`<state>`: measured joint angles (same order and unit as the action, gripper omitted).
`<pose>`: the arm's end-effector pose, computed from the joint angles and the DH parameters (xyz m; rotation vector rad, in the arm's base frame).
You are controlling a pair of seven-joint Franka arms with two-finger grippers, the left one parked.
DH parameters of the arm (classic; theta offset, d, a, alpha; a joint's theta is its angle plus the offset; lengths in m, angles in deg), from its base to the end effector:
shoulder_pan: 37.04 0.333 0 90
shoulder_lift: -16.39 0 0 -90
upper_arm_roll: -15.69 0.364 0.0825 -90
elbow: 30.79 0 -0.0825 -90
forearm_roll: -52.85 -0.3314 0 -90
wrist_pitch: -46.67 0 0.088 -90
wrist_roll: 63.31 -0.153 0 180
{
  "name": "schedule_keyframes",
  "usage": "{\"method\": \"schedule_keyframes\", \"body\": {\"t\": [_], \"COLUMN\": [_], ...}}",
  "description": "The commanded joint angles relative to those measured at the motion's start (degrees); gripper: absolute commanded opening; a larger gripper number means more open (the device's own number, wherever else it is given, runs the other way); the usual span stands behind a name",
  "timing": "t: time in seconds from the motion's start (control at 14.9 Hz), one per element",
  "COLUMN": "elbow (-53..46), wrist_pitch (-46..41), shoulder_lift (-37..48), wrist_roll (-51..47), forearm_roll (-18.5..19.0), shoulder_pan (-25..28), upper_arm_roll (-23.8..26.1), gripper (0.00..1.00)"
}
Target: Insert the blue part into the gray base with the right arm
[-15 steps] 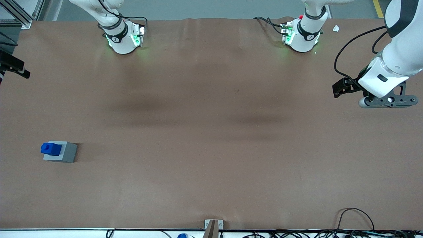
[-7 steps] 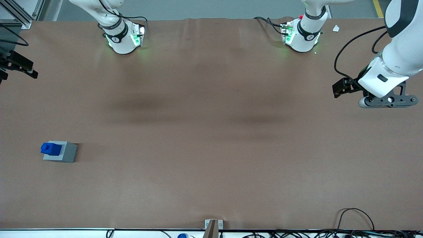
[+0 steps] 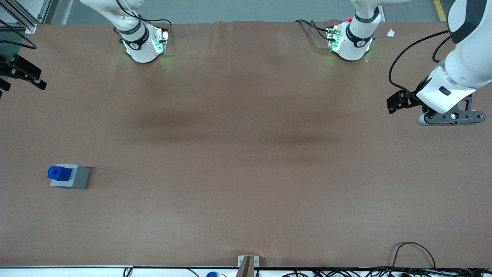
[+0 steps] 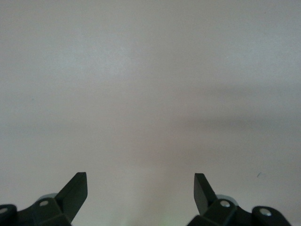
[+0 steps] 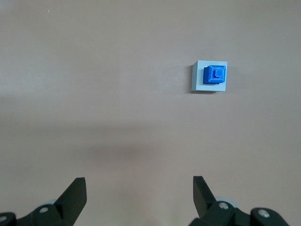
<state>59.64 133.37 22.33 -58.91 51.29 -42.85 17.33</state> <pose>0.4593 -0.0283 0.6681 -3.1197 -0.0094 -0.0628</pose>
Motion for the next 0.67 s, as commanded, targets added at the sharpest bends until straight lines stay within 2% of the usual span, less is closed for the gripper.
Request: {"method": "schedule_keyframes", "body": {"t": [0.0,0.6], "elbow": [-1.1,-1.0], "wrist_pitch": [-0.1,-0.5], "shoulder_lift": [-0.1,-0.2], "wrist_roll": [-1.3,-1.3], "forearm_roll": [0.7,0.9], "shoulder_pan": [0.8,0.9], "upper_arm_roll": [-0.3,-0.3], "gripper": [1.00,1.00]}}
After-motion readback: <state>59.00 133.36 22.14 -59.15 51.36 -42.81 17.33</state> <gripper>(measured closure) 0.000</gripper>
